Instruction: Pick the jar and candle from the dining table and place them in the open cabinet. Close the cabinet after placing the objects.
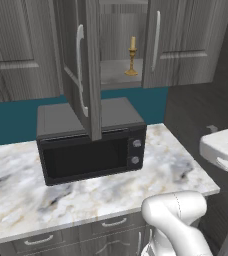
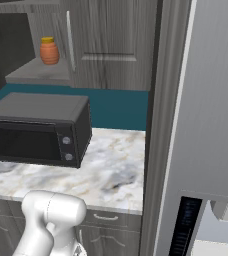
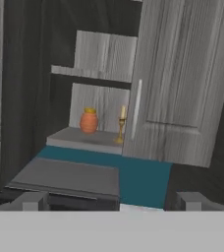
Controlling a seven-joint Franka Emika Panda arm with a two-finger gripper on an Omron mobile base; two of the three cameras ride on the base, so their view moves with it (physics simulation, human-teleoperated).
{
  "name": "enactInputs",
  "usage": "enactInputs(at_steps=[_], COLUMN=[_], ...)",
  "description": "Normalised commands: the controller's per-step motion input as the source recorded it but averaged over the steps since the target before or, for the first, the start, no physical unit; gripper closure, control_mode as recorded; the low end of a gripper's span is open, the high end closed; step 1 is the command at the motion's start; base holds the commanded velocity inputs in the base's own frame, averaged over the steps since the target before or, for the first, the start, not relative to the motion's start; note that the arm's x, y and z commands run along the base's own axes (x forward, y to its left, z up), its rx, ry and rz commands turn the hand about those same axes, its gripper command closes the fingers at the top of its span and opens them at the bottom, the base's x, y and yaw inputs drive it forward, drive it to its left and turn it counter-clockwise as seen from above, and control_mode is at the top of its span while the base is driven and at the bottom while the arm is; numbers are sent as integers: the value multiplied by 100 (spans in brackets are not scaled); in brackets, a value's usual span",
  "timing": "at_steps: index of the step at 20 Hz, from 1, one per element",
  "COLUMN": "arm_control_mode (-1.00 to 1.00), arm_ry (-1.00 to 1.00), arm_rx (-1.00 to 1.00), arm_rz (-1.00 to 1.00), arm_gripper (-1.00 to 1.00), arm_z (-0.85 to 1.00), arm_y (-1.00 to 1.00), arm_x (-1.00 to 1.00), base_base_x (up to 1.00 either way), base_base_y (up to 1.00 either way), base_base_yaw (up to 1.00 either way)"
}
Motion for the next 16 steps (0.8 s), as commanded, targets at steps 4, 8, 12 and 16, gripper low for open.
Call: enactInputs(at_steps=[4,8,12,16], arm_control_mode=[-100,-100,-100,-100], arm_ry=[-16,-12,-6,-3], arm_rx=[-11,-6,-1,0], arm_rz=[0,0,0,-1], arm_gripper=[-100,-100,-100,-100], arm_z=[0,0,0,0], arm_y=[25,23,21,18], arm_x=[-19,-21,-11,-9], base_base_x=[0,0,0,0], base_base_y=[0,0,0,0], base_base_yaw=[0,0,0,0])
